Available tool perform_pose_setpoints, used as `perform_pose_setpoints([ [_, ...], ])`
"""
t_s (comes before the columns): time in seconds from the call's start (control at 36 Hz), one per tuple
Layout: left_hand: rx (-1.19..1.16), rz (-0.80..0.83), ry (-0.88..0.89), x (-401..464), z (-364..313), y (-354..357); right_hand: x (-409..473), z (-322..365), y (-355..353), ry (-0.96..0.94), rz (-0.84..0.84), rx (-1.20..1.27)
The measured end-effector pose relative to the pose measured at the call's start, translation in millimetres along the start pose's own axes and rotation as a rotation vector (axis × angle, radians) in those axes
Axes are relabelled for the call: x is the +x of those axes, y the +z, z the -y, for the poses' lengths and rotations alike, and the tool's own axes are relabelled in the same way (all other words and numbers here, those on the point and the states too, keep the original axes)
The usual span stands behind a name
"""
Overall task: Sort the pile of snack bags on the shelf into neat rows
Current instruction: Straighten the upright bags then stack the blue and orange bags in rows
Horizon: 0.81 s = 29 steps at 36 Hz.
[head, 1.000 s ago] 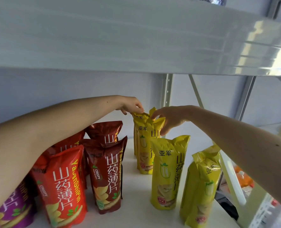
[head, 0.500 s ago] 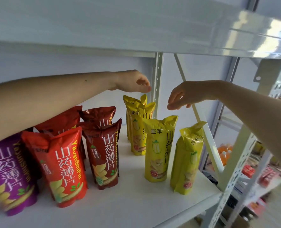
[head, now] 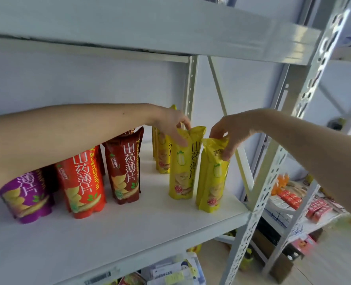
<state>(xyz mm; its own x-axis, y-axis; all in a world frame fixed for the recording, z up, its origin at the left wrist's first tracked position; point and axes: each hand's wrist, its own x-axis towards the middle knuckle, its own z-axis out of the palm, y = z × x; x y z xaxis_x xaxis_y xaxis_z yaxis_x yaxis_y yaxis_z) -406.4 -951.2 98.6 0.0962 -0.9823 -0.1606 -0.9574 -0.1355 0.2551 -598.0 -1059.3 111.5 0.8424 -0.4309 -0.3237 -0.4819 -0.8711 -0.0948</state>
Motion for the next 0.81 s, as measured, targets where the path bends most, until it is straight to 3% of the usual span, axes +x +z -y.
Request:
perform_pose_setpoints([
  [0.25,0.041,-0.097,-0.050,5,8,-3,13,14,13,-0.176,-0.170,-0.011],
  [0.81,0.110,-0.089,-0.042,29,31,-10,50,32,17,-0.191,-0.298,-0.066],
])
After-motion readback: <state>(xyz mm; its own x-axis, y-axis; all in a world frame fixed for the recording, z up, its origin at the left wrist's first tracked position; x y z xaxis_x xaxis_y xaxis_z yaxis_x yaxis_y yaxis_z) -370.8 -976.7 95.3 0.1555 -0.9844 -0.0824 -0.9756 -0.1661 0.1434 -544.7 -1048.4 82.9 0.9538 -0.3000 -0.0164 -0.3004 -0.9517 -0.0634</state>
